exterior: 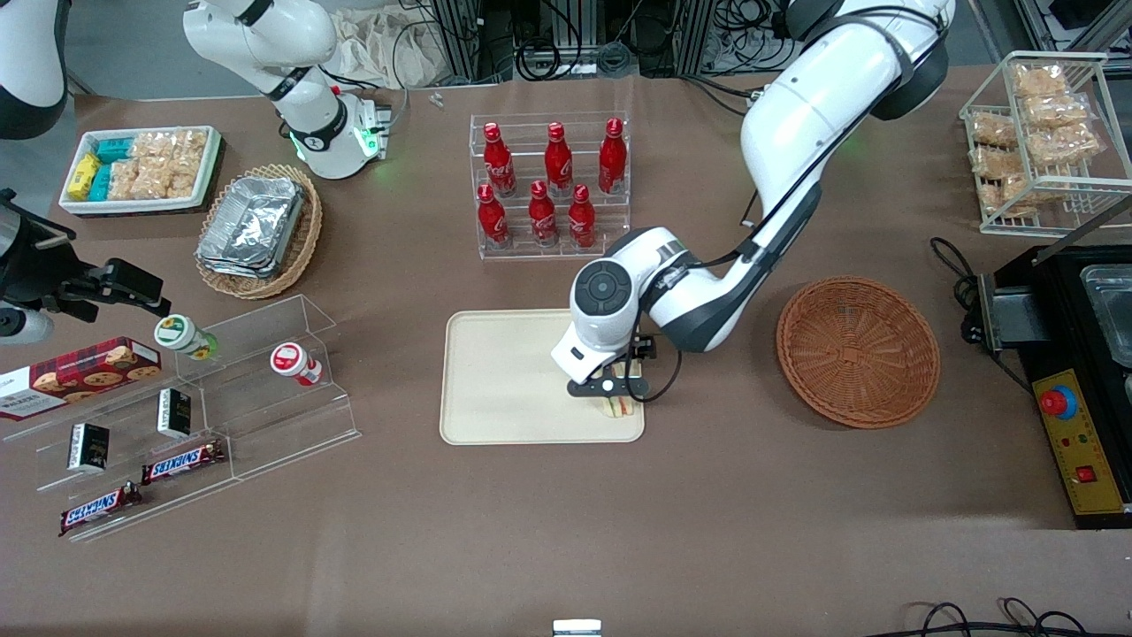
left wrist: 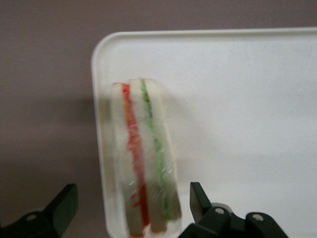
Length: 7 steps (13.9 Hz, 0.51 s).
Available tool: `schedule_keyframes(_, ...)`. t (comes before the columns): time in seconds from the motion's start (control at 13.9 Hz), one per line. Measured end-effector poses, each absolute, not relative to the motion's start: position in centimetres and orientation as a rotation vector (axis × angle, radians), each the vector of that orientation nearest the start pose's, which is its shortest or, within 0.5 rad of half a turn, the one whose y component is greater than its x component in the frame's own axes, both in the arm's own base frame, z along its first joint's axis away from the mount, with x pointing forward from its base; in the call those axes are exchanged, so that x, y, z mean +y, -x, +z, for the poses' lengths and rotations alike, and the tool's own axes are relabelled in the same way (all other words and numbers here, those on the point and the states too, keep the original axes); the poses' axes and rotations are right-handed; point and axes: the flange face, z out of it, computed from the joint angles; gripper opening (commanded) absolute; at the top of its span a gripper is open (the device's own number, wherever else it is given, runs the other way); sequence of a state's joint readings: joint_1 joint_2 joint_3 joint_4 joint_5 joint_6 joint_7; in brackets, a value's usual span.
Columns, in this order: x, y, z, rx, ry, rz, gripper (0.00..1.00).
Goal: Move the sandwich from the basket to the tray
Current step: 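Open the left gripper and raise it away from the sandwich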
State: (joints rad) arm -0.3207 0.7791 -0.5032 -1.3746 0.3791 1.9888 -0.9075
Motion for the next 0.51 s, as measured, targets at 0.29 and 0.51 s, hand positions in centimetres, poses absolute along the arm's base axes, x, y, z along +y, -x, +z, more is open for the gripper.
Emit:
schedule_keyframes(0.29, -38.8, -57.6, 42.9, -0.211, 3.077, 0.09, 1.0)
schedule_keyframes(0.51, -33.2, -56.8, 51.4, -0.179, 3.079, 0.092, 1.0)
